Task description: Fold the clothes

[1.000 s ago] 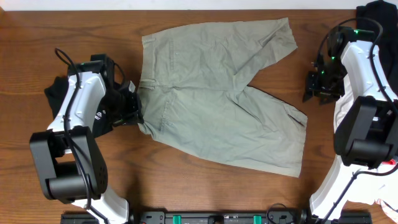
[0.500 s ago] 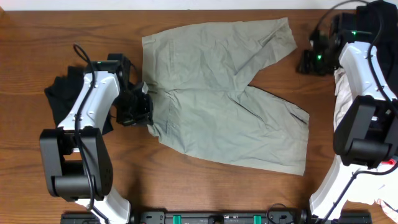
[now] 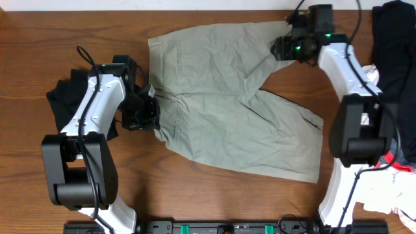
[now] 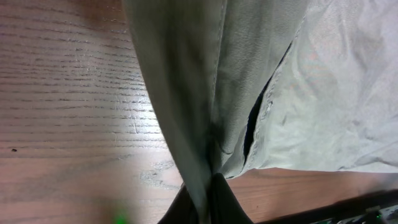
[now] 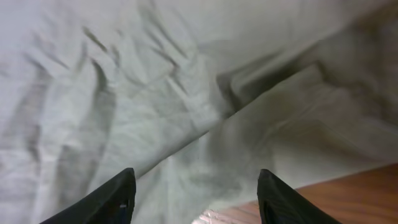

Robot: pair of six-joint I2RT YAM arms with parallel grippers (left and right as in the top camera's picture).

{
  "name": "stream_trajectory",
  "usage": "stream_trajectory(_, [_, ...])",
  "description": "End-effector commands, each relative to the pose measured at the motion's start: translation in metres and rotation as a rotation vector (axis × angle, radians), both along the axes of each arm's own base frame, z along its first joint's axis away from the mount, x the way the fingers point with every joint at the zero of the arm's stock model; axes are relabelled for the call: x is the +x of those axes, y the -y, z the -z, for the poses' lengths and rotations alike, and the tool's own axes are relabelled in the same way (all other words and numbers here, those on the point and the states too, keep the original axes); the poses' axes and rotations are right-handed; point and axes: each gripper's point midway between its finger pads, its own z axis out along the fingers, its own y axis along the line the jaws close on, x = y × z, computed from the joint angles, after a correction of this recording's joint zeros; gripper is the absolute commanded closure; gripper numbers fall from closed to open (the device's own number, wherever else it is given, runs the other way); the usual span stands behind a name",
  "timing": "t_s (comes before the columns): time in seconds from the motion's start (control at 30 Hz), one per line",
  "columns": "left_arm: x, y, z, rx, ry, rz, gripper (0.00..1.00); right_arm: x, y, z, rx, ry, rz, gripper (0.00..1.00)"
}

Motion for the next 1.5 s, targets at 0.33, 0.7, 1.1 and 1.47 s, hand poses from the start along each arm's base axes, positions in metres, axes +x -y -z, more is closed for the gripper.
stream_trajectory(0.33, [0.003,0.0,0.0,0.003,0.006,-0.008,0.94,0.005,0.014,0.043,-0.026,-0.075,0.142,0.36])
stream_trajectory(0.7, [0.002,0.0,0.0,0.003,0.006,-0.008,0.94,-0.001,0.005,0.046,-0.028,-0.097,0.124,0.44])
stream_trajectory(1.1, [0.003,0.0,0.0,0.003,0.006,-0.008,0.94,-0.006,0.001,0.054,-0.023,-0.134,0.146,0.99])
stream_trajectory(1.47, [0.003,0.0,0.0,0.003,0.007,-0.008,0.94,-0.087,0.081,0.016,-0.183,-0.411,0.598,0.99])
